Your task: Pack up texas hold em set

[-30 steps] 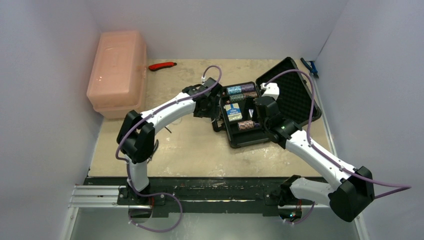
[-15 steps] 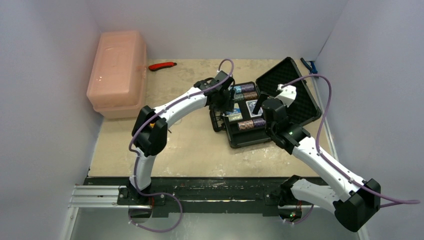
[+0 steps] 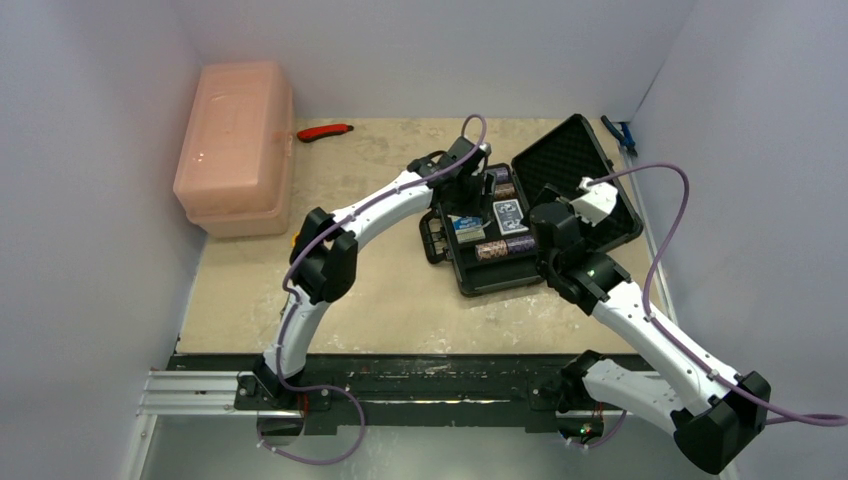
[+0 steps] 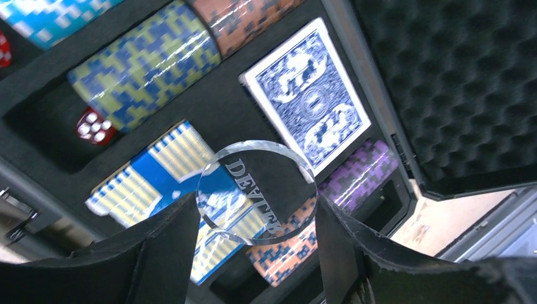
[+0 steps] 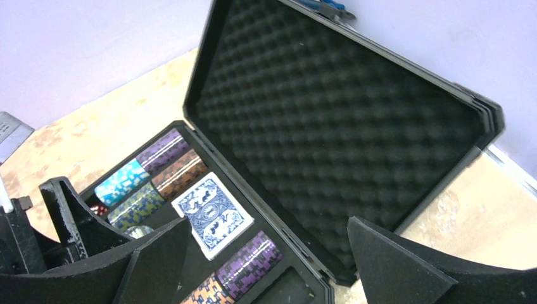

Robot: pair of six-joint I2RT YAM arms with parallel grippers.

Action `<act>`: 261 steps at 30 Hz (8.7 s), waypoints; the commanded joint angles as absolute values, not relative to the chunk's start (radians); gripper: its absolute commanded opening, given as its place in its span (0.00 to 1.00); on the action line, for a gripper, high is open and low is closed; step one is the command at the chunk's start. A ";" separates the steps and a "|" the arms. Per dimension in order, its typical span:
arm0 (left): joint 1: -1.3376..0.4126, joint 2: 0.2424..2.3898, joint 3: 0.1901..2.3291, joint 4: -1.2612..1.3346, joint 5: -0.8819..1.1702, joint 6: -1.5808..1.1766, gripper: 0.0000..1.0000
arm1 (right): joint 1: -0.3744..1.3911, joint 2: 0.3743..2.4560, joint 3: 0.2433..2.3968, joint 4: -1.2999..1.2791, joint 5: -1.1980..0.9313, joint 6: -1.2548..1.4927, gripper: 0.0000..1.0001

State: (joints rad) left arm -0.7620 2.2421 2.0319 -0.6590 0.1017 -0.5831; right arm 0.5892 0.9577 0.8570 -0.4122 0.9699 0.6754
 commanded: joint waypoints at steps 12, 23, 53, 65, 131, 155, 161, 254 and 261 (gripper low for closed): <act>-0.784 2.428 2.328 -0.537 0.202 -0.664 0.00 | 0.592 0.955 0.883 -0.502 1.093 0.815 0.99; -0.787 2.467 2.344 -0.525 0.170 -0.693 0.00 | 0.592 0.963 0.879 -0.505 1.088 0.818 0.99; -0.786 2.479 2.324 -0.498 0.182 -0.744 0.67 | 0.591 0.959 0.858 -0.470 1.065 0.786 0.99; -0.787 2.456 2.300 -0.476 0.201 -0.766 0.82 | 0.592 0.955 0.851 -0.455 1.054 0.773 0.99; -0.531 1.010 1.090 -0.651 -0.628 -0.163 1.00 | 0.599 0.985 0.873 0.003 -0.006 0.328 0.99; -0.250 0.887 1.120 -0.784 -0.540 -0.378 1.00 | 0.956 1.979 1.787 -0.485 0.295 0.455 0.99; -0.250 0.853 1.110 -0.779 -0.533 -0.376 1.00 | 0.963 2.141 1.982 -0.579 0.308 0.514 0.97; -0.272 0.843 1.111 -0.771 -0.439 -0.361 1.00 | 1.020 2.627 2.351 -0.625 0.417 0.399 0.30; -0.272 0.842 1.106 -0.767 -0.436 -0.358 1.00 | 1.028 2.494 2.234 -0.569 0.439 0.409 0.01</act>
State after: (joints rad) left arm -0.2653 0.8528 1.0924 -0.7940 -0.4442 -0.3573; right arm 1.0153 2.5866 2.2993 -0.5575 0.4091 0.4156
